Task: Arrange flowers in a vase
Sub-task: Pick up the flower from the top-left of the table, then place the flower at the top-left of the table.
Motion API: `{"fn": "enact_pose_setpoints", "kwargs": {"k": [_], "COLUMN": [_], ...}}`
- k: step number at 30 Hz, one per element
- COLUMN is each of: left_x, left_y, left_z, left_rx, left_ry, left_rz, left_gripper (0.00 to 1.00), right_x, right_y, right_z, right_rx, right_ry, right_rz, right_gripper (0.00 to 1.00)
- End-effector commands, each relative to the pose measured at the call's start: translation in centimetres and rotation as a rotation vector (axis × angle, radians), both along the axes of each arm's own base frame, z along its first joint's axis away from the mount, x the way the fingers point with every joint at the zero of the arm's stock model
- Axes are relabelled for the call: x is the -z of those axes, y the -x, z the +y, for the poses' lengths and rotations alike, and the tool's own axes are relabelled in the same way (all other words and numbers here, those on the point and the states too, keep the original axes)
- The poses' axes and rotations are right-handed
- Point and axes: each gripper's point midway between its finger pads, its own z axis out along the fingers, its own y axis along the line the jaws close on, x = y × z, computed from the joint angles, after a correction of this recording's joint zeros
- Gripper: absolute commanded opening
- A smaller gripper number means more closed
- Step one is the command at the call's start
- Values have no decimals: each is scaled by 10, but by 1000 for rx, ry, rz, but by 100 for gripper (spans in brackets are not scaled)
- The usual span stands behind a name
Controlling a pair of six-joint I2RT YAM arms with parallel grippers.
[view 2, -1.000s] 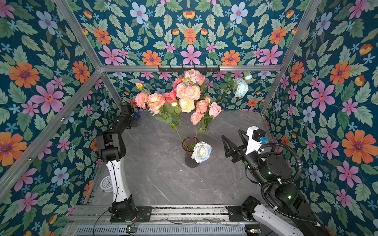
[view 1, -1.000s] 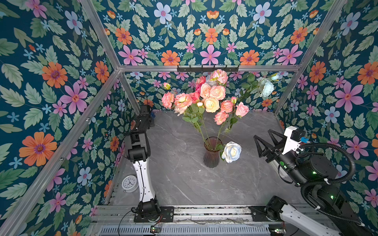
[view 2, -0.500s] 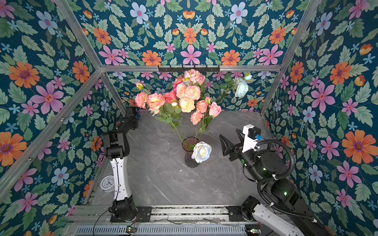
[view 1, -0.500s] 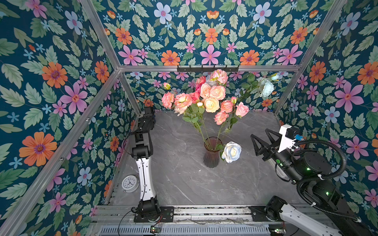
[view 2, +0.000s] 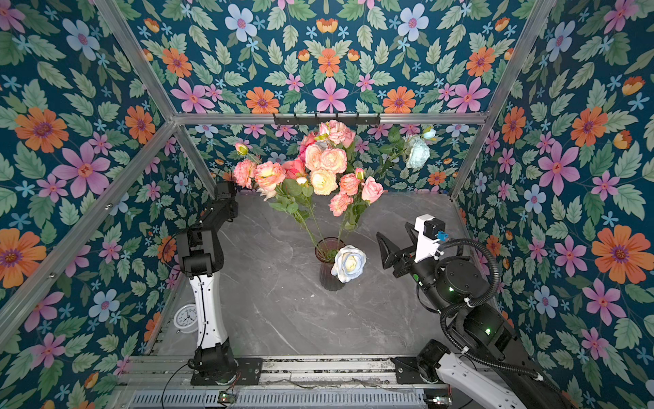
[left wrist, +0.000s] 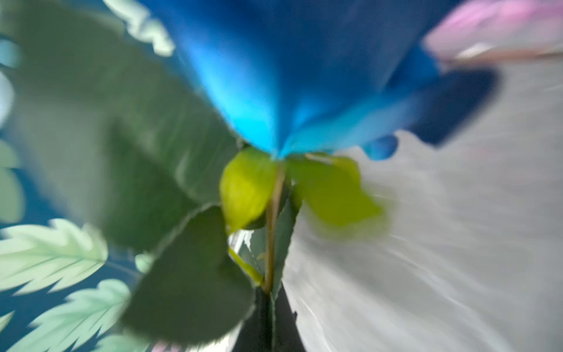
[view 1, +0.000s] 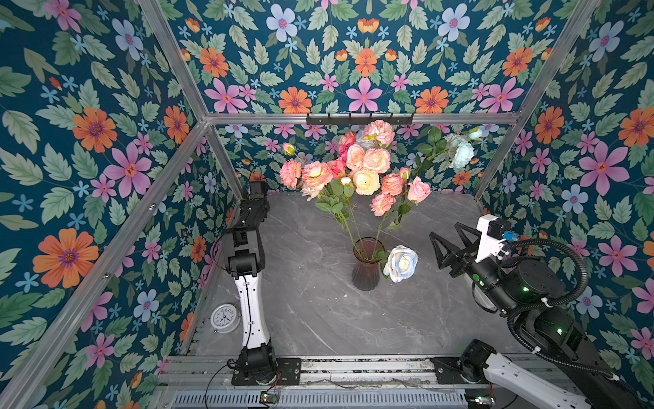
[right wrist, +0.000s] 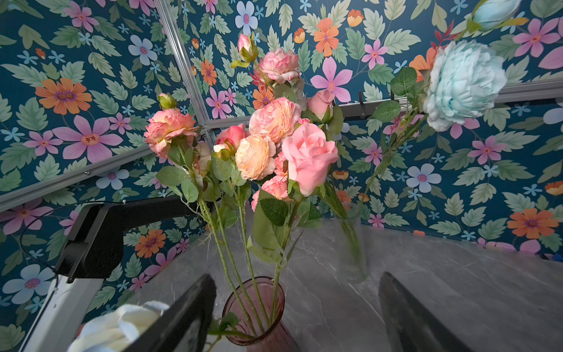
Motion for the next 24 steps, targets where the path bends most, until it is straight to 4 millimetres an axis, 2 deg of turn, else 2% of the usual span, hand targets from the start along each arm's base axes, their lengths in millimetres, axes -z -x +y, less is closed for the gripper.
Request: {"fn": "enact_pose_setpoints", "kwargs": {"k": [1, 3, 5, 7, 10, 11, 12, 15, 18, 22, 24], "left_x": [-21, -27, -25, -16, 1, 6, 7, -1, -10, -22, -16], "left_y": [0, 6, 16, 25, 39, 42, 45, 51, 62, 85, 103], "left_z": [-17, -24, -34, -48, -80, -93, -105, -134, -143, -139, -140], "left_rx": [-13, -36, -57, -63, -21, -2, 14, 61, 52, 25, 27], "left_ry": [57, 103, 190, 239, 334, 393, 442, 544, 576, 576, 568], "left_rz": [-68, -66, -39, 8, 61, 74, 74, 34, 24, 12, 56], "left_gripper": [0, 0, 0, 0, 0, 11, 30, 69, 73, 72, 74], "right_x": [-8, -9, -9, -10, -11, -12, -11, -11, -14, -15, -15], "right_y": [0, 2, 3, 4, 6, 6, 6, 8, 10, 14, 15], "right_z": [-4, -5, -7, -7, -7, -7, -7, -9, -10, -14, -14], "right_rx": [20, 19, 22, 18, 10, 9, 8, 7, 5, 6, 6], "right_ry": [-17, -21, -28, -29, -28, -28, -27, -31, -38, -50, -52], "right_rz": [-31, -35, -38, -40, -39, -38, -38, -40, -46, -54, -55], "right_gripper": [84, 84, 84, 84, 84, 84, 84, 84, 84, 84, 84]}}
